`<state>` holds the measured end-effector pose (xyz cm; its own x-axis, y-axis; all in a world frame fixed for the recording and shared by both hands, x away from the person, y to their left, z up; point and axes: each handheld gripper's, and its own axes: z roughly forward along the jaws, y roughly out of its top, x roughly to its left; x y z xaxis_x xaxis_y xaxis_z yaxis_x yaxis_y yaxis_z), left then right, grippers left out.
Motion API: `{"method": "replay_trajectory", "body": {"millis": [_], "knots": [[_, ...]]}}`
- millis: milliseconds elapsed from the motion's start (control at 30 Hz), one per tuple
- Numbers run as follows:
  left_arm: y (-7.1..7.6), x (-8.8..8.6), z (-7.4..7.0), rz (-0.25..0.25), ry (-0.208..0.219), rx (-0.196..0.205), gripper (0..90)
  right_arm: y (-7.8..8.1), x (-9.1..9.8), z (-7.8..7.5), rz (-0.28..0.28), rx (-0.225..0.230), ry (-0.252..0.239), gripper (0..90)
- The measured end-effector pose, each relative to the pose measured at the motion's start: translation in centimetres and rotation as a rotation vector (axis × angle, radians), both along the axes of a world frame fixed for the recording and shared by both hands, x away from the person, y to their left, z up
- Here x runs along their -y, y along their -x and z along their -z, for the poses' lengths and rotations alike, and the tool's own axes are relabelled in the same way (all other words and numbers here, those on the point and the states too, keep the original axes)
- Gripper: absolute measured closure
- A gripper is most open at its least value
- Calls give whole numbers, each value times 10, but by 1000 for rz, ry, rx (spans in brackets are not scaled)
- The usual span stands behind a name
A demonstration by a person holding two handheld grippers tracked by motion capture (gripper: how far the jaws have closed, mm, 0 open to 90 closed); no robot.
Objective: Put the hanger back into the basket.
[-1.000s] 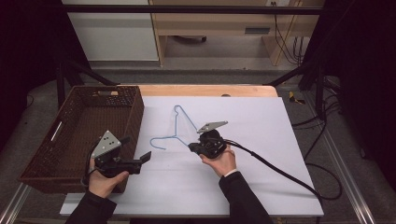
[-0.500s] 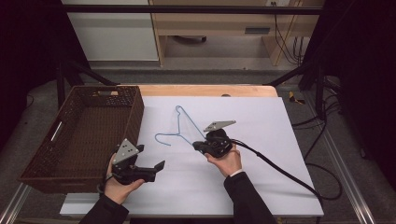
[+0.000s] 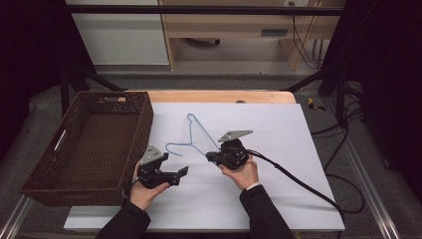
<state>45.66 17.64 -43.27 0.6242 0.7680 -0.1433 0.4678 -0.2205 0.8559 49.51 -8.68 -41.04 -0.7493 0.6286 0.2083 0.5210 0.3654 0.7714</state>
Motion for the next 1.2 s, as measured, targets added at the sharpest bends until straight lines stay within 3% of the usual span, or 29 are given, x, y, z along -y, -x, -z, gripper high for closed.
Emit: {"method": "replay_trajectory", "body": {"millis": [300,467,533,800,1133,1200], "knots": [[-23,4,6,-13,22,12,200,2,1,0,-4,1,-3,880],[-29,6,5,18,24,57,260,2,2,0,-10,5,-4,880],[-31,6,5,18,53,75,303,3,2,0,-11,8,-3,880],[-34,4,5,26,62,106,486,4,1,3,-15,-2,-5,880],[-34,9,4,64,67,106,644,4,-1,7,-29,-4,9,879],[-33,9,4,56,68,97,777,4,-1,8,-27,-11,7,879]]}}
